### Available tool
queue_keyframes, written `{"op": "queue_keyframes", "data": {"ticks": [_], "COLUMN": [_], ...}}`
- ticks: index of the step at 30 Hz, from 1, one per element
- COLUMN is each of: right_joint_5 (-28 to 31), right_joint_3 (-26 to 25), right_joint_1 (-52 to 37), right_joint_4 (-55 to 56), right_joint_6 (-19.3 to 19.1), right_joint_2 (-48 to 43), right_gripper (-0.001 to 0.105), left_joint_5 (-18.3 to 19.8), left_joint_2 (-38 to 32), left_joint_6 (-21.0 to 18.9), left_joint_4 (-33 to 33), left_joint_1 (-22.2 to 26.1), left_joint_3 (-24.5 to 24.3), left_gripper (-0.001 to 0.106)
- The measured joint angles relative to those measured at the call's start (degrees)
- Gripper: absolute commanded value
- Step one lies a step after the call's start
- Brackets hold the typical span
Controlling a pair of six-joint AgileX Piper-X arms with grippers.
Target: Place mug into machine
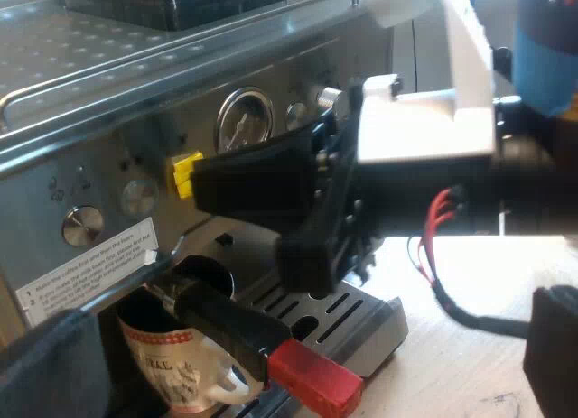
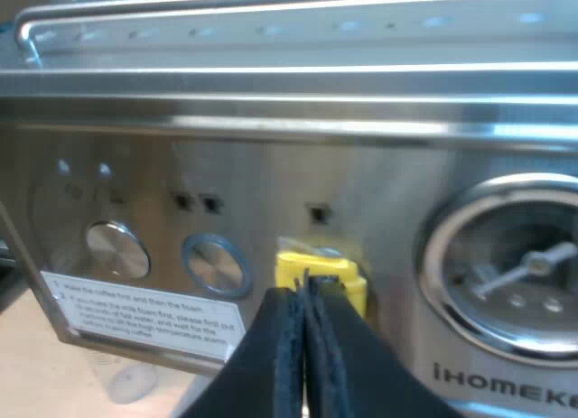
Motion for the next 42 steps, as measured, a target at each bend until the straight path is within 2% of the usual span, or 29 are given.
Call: {"op": "queue_keyframes", "data": {"ticks": [7,22,27,29,32,35,40,41,42], "right_joint_5": [3.95,3.73,4.28,4.87,3.17,2.24,1.42,1.11,0.97], "right_joint_3": [-1.86,-2.11,-2.08,-2.08,-2.08,-2.08,-2.08,-2.08,-2.08], "right_joint_1": [0.36,-0.2,0.91,1.22,4.65,6.42,6.74,6.74,6.74], "right_joint_4": [0.0,0.47,2.51,2.69,7.28,10.34,13.5,13.9,14.06], "right_joint_6": [-0.92,-0.92,-2.99,-3.25,-3.3,-3.3,-3.3,-3.41,-3.41], "right_joint_2": [2.18,2.0,0.83,0.28,-3.64,-6.53,-9.54,-9.95,-10.18], "right_gripper": [0.0,0.0,0.001,0.011,0.043,0.06,0.057,0.056,0.056], "left_joint_5": [0.2,0.35,0.35,0.46,0.41,0.41,0.41,0.41,0.41], "left_joint_2": [0.0,0.0,0.0,0.0,0.0,0.0,0.0,0.0,1.46], "left_joint_6": [-0.11,-0.15,-0.15,0.2,-0.1,-0.7,-3.07,-7.46,-9.3], "left_joint_4": [0.0,0.0,0.0,-0.27,-0.85,-2.47,-4.98,-6.64,-6.92], "left_joint_1": [0.0,0.0,0.0,0.0,0.0,0.0,0.0,0.0,0.0], "left_joint_3": [0.0,0.0,0.0,0.0,0.61,0.59,0.59,0.59,-0.18], "left_gripper": [0.095,0.095,0.095,0.095,0.095,0.095,0.095,0.095,0.095]}}
